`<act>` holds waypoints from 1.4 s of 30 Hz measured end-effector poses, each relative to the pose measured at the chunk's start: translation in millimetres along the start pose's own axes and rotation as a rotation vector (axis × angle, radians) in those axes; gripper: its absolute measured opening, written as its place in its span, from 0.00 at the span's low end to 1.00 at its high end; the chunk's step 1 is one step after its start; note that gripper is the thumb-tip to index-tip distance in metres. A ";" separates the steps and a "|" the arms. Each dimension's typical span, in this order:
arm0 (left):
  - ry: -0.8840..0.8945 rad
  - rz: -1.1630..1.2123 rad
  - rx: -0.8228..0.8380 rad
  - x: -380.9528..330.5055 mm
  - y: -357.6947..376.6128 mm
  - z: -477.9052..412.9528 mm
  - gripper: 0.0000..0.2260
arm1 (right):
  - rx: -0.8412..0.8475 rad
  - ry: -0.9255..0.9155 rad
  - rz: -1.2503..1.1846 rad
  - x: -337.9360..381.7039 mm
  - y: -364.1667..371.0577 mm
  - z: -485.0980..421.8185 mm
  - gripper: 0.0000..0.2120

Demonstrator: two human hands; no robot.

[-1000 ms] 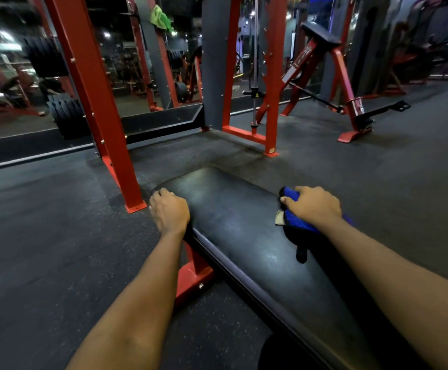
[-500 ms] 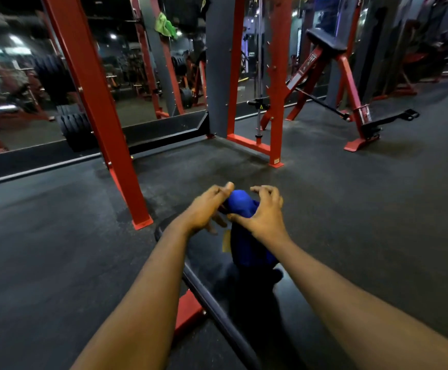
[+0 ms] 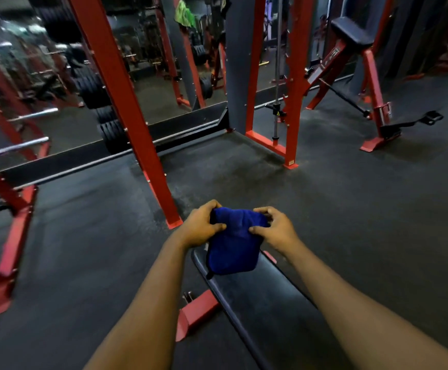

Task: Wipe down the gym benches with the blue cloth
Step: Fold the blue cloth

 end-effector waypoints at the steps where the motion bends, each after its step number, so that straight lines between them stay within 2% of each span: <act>1: -0.010 0.007 -0.004 -19.2 -15.4 16.8 0.10 | 0.014 -0.001 0.007 26.8 -7.7 12.1 0.21; 6: -0.062 0.023 -0.124 -72.7 -68.5 79.4 0.11 | 0.074 -0.058 0.084 118.2 -29.3 44.8 0.16; 15: -0.178 0.016 -0.295 -71.9 -117.0 169.9 0.10 | 0.219 -0.183 0.164 192.7 13.7 78.9 0.14; 22: -0.349 0.047 -0.473 -23.8 -156.4 277.1 0.08 | 0.434 -0.309 0.152 242.9 117.5 106.9 0.14; 29: -0.572 0.018 -0.681 13.9 -179.5 415.9 0.08 | 0.718 -0.407 0.123 287.9 240.0 164.8 0.15; 42: -1.014 0.073 -1.034 24.7 -173.6 686.4 0.05 | 1.252 -0.618 0.064 370.4 436.5 351.0 0.11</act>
Point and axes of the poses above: each hand's wrist, its own z-axis away from the middle knuckle, its own y-axis out of the palm, x = y × z, the point moved 6 cm from there along -z, towards the middle knuckle, and after that the axes turned 7 degrees about x, right-handed, at the moved point
